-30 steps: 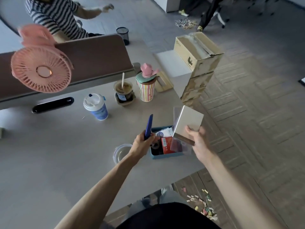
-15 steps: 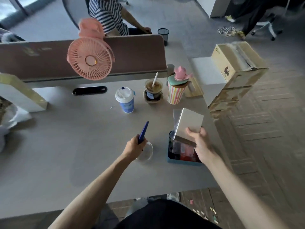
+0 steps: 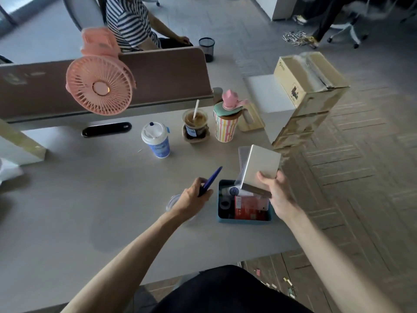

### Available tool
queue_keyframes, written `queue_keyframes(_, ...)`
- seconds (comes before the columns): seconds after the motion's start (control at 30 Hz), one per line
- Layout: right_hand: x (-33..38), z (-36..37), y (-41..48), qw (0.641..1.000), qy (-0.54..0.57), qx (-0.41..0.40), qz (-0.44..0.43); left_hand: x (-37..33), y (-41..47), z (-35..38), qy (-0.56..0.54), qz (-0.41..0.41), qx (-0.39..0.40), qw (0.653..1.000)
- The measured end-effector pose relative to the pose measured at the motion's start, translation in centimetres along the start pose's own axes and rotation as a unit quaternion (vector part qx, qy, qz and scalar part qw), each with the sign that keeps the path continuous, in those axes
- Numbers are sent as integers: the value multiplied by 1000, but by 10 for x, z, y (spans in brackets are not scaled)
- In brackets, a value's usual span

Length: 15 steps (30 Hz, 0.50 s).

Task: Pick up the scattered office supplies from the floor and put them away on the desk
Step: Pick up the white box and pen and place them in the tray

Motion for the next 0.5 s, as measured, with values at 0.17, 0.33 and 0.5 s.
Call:
queue_keyframes(0.17, 3, -34, -16, 999, 25, -39, -11, -42, 9, 33, 89, 99, 58, 989)
queue_keyframes(0.33, -1, -81, -32, 996, 24, -85, -14, -72, 19, 59, 231, 222, 72, 945)
queue_keyframes(0.5, -1, -110, -40, 994, 31, -101, -14, -88, 33, 64, 330, 243, 32, 912)
Point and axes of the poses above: each hand's wrist, its own y-axis towards the middle knuckle, its own z-axis out of the palm, x = y × z, the point moved 9 cm from there along y, towards the middle knuckle, and after that the axes turned 13 degrees about x, right-handed, at the moved point
